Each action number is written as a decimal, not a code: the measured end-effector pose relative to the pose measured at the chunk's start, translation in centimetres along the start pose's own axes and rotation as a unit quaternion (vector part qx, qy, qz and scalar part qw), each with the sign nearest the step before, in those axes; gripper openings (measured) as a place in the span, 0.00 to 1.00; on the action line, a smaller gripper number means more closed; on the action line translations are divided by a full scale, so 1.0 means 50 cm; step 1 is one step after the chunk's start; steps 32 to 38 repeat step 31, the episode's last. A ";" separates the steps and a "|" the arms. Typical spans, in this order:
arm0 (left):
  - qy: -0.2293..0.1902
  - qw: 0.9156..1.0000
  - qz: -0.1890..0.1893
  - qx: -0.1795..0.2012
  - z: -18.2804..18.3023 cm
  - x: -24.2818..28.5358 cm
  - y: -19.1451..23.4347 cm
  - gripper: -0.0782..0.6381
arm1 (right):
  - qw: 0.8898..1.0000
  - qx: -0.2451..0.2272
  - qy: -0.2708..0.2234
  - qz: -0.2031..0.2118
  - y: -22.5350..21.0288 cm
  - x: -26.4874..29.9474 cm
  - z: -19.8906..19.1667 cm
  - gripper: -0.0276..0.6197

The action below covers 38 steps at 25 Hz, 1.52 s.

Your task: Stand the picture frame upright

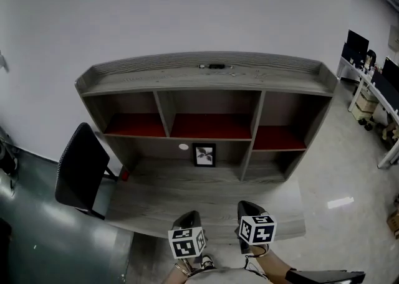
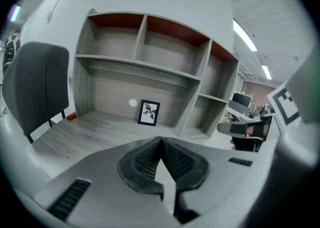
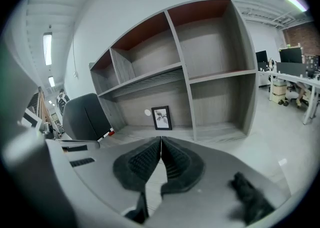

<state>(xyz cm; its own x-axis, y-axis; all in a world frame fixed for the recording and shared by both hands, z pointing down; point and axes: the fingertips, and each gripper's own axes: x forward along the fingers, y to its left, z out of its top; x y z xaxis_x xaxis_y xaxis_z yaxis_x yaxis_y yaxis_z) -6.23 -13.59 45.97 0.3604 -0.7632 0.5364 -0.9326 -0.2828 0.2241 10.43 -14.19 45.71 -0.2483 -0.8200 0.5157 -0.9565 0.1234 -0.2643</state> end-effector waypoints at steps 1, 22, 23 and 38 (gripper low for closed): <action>-0.002 1.000 0.001 -0.001 0.002 -0.001 -0.001 0.13 | 1.000 0.001 0.000 0.001 -0.001 -0.001 0.000 0.09; -0.012 1.000 0.016 -0.003 0.020 0.008 -0.005 0.13 | 1.000 -0.031 0.003 -0.003 -0.014 -0.009 0.015 0.09; -0.011 1.000 0.017 -0.004 0.019 0.008 -0.004 0.13 | 1.000 -0.031 0.003 -0.003 -0.014 -0.008 0.015 0.09; -0.006 1.000 0.017 -0.003 0.011 0.013 -0.004 0.13 | 1.000 -0.025 0.003 -0.005 -0.020 -0.004 0.011 0.09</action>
